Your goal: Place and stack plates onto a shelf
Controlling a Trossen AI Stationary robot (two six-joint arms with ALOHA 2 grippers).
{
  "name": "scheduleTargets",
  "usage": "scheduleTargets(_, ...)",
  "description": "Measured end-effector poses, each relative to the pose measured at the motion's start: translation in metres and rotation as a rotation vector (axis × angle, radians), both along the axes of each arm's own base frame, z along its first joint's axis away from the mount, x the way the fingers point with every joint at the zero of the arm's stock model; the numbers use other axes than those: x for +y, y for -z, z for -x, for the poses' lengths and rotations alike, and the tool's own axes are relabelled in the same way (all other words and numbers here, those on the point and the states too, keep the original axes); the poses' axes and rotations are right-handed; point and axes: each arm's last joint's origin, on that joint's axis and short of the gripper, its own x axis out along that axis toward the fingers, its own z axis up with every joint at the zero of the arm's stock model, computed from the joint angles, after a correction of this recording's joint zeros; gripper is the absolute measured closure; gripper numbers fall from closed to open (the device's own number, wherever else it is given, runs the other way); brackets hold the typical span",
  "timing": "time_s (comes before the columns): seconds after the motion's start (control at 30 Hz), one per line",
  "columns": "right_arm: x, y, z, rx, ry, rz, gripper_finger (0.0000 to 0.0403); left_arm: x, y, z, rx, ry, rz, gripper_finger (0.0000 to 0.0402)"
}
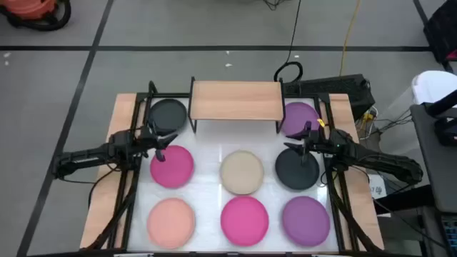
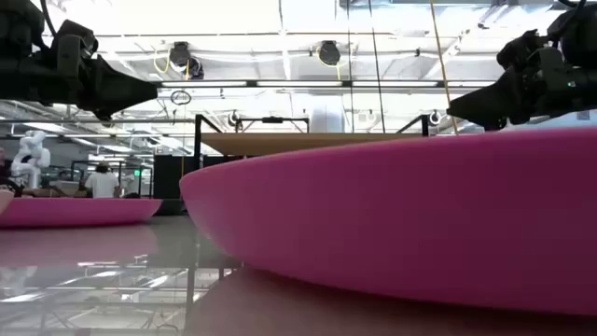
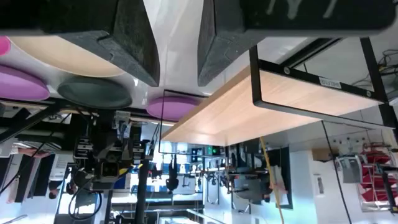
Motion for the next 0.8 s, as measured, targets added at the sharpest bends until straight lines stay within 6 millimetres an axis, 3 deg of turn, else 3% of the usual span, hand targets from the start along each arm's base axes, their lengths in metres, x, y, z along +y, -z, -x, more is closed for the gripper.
scheduleTargets(0.33,0.000,-0.003,0.000,-0.028,0.000,0.009,0.0266,0.000,0.000,0.000,0.011,-0.003,-0.039,0.0288)
scheduleTargets(0.5,0.000,-0.013,0.000,-0.128,0.001,0.039,0.0266,0.000,-0.002,0.000,0.039,-0.015,-0.179,0.0288)
scheduleTargets(0.8,0.002,-0.040,0.006,-0.417,-0.010,0.048,0.0266,0.000,-0.002,0.000,0.039,-0.014,-0.173,0.0288)
